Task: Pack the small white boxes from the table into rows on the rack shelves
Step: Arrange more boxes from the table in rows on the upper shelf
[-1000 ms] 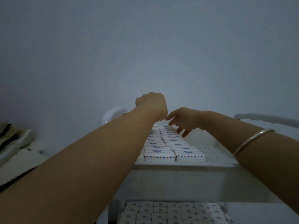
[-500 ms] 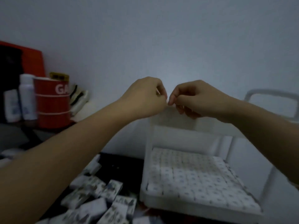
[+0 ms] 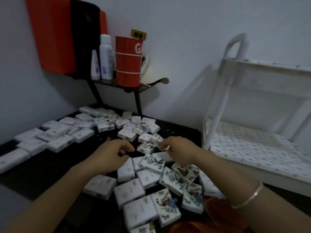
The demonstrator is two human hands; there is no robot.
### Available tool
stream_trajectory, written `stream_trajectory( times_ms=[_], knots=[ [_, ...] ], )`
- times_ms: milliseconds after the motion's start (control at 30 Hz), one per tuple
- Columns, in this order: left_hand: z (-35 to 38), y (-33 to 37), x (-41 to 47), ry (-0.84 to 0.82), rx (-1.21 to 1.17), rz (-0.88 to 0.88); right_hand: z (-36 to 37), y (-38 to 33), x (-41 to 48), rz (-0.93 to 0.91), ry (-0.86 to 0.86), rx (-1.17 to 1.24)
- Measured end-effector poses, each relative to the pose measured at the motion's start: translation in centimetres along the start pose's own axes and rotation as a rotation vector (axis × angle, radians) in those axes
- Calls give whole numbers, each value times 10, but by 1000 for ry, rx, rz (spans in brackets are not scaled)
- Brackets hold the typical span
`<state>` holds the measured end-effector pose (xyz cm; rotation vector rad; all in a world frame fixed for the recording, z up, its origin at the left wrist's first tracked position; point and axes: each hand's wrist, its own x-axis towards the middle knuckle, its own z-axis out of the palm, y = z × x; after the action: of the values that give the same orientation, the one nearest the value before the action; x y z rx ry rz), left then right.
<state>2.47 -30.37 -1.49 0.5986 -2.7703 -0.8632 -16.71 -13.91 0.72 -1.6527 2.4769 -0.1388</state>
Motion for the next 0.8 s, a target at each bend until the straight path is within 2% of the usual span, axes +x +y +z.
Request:
stream_trajectory(
  times_ms=[100, 233, 333, 467, 700, 800],
  knots=[
    [-2, -18, -2, -57, 92, 8, 11, 7, 20, 16, -93, -98],
    [0, -25, 3, -221, 425, -10, 14, 14, 30, 26, -189, -202],
    [3, -25, 5, -225, 514, -7, 12, 17, 34, 40, -229, -280],
    [4, -26, 5, -170, 380, -13, 10, 17, 33, 70, -210, -243],
    [5, -22, 5, -71, -162, -51, -3, 26, 11, 158, 10, 73],
    [-4, -9, 6, -24, -373, -50, -25, 30, -9, 135, 126, 210]
  ],
)
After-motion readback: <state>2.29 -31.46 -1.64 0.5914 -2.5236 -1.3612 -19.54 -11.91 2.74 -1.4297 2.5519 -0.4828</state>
